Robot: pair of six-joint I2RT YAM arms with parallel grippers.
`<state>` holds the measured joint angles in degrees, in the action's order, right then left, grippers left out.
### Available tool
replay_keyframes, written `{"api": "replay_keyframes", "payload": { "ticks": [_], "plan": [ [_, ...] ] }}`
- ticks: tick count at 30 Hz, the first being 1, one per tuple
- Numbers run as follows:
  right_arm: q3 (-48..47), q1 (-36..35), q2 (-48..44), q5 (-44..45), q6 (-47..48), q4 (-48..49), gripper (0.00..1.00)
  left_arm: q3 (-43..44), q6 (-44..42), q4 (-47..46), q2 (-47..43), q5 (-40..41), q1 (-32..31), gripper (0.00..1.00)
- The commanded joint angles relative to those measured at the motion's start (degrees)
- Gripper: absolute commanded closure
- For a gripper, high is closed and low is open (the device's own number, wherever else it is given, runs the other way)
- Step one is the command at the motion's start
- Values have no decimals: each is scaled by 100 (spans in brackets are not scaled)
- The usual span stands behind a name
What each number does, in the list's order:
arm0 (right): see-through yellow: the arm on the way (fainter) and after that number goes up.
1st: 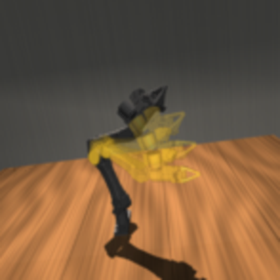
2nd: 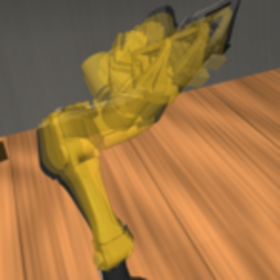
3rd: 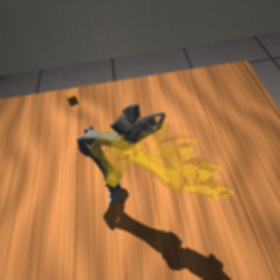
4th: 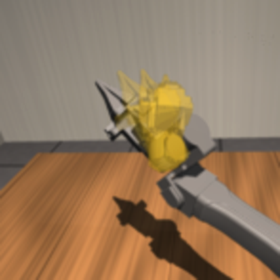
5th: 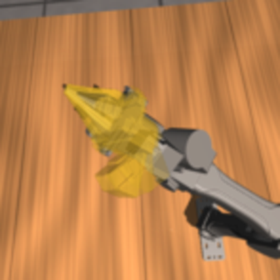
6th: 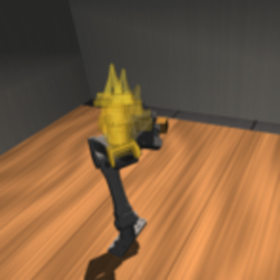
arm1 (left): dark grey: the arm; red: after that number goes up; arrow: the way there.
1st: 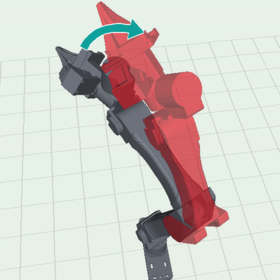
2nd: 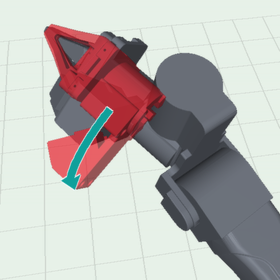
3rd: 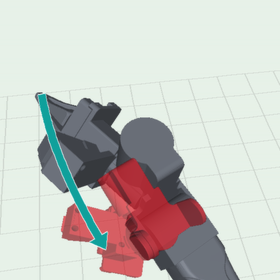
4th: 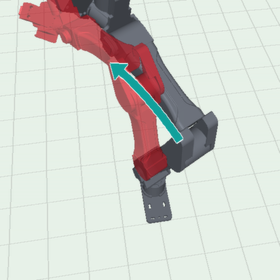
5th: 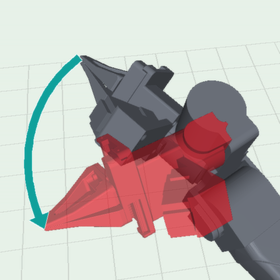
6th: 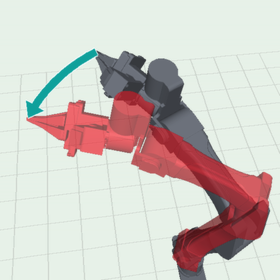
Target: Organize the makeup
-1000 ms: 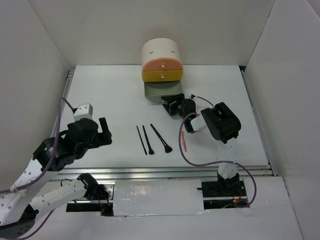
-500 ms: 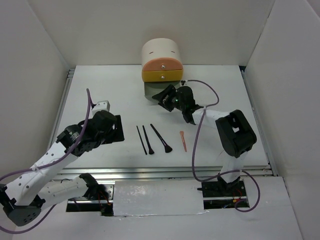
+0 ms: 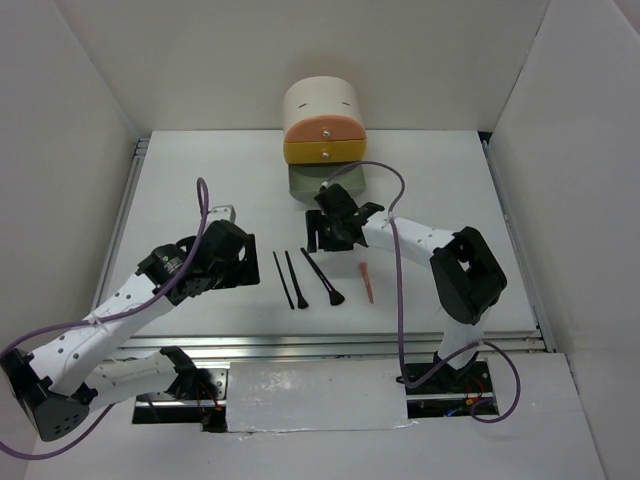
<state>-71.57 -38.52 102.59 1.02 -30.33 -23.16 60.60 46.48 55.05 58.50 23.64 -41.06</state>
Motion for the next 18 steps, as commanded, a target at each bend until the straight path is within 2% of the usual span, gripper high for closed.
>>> {"api": "replay_keyframes", "payload": {
  "ticks": [1, 5, 11, 18],
  "plan": [
    [-331, -331, 7, 575, 729, -848, 27, -83, -165, -337, -76, -131, 19, 1],
    [-147, -647, -37, 733, 783, -918, 28, -153, -262, -380, 73, -201, 19, 1],
    [2, -700, 218, 707, 791, -884, 33, -250, -341, -539, 109, -333, 19, 0],
    [-164, -893, 780, 619, 949, -988, 46, -268, -411, -512, 109, -334, 19, 1]
  ]
}}
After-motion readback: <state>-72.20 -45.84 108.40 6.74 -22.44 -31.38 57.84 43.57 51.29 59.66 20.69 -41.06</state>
